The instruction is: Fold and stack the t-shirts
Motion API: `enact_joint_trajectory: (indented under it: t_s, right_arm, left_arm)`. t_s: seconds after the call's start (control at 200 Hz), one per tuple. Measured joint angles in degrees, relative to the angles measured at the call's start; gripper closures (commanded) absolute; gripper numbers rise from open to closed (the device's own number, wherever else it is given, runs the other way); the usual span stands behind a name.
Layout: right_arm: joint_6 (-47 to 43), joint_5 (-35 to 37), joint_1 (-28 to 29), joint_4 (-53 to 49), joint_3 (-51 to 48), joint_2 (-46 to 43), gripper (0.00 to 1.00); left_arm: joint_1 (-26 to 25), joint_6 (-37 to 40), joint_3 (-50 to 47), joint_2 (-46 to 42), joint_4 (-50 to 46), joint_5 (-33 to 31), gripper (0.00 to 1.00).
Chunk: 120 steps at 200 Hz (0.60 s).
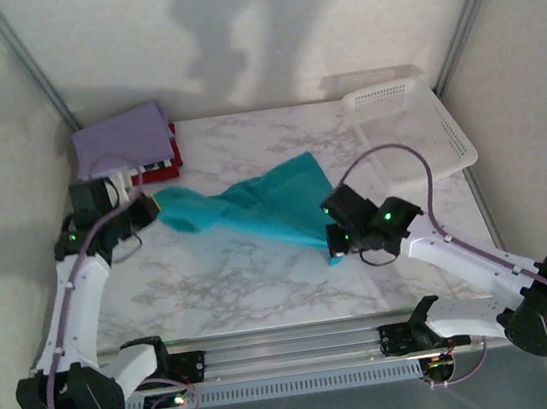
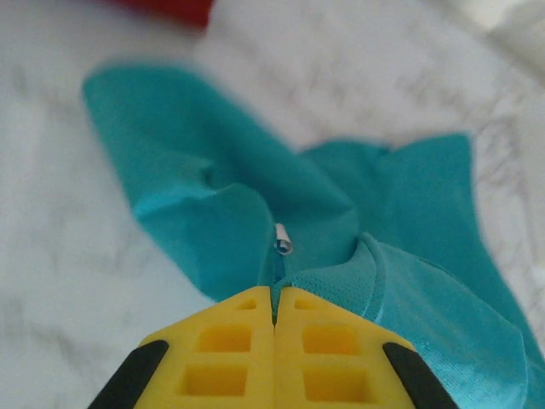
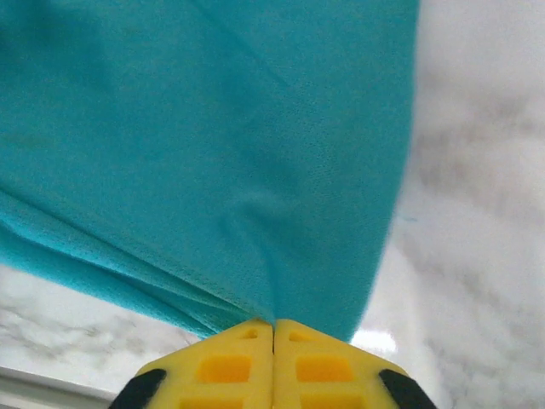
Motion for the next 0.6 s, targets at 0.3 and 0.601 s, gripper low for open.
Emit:
enact_joint_trajectory:
  t_s: [0.3,0.601]
  right_arm:
    - [4.1,1.7,-3.4,-2.9,-0.7,-5.5,0.33]
    - [1.4,-1.7,-11.3,-1.9,1.3,0.6,0.33]
  left_arm:
    - [-0.3,-7.1,-9.4,-9.6,-0.9,-2.3,0.41]
    - [-20.0,-11.6,-8.2,0.3,5.2,-12.0,0.46]
